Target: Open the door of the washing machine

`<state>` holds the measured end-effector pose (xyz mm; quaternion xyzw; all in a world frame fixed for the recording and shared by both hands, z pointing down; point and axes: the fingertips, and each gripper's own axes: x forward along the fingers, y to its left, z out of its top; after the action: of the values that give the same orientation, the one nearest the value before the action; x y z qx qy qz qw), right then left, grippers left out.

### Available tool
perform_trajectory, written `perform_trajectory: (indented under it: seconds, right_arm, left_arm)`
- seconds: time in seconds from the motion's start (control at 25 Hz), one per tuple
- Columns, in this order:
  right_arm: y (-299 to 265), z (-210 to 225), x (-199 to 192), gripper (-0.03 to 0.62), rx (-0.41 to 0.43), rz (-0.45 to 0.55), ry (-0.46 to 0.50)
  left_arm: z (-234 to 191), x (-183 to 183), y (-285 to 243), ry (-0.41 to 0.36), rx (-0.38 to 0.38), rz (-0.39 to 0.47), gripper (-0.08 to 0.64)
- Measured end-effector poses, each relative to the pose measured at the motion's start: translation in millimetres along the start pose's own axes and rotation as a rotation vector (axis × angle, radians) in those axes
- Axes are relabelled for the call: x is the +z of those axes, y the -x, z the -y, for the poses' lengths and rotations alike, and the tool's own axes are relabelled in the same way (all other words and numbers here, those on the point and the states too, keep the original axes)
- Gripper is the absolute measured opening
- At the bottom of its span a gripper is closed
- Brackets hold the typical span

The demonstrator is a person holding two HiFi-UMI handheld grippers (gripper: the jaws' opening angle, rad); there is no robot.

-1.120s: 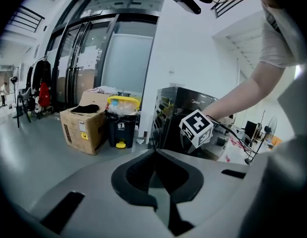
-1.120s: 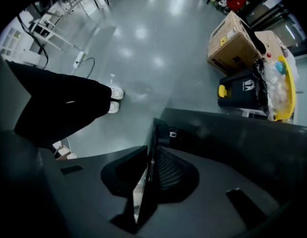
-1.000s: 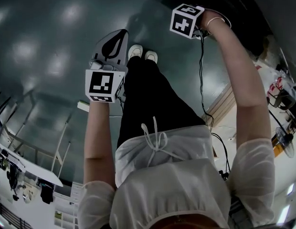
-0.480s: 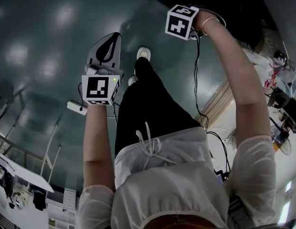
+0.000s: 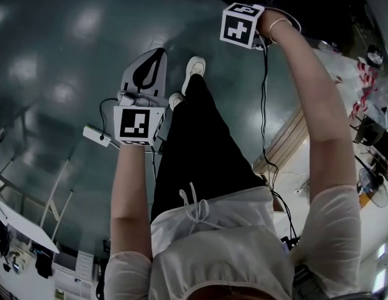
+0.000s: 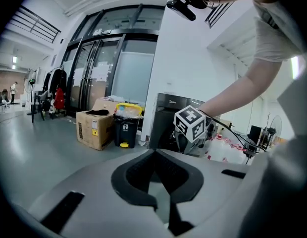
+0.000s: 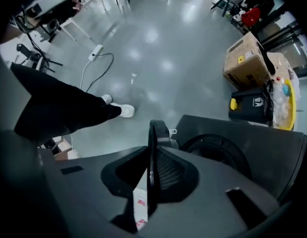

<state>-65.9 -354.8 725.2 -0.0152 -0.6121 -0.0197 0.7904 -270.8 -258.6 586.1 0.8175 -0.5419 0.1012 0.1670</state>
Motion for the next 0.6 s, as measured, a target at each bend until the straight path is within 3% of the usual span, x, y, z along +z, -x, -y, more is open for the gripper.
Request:
perform_trajectory:
  seconds: [0.4,0.6]
  right_arm:
    - [-5.7,-79.7,-10.5,0.058,-0.002,-0.019,0.09]
    - [-9.6,-121.7,-26.5,0.063,-0.017,-0.025,0.146]
  left_arm:
    - [42.8,-54.0,52.6,0.007,0.01,-0.059,0.023]
    - [75.8,-60.0,78.2,0.005,0.055,0.008,0.023]
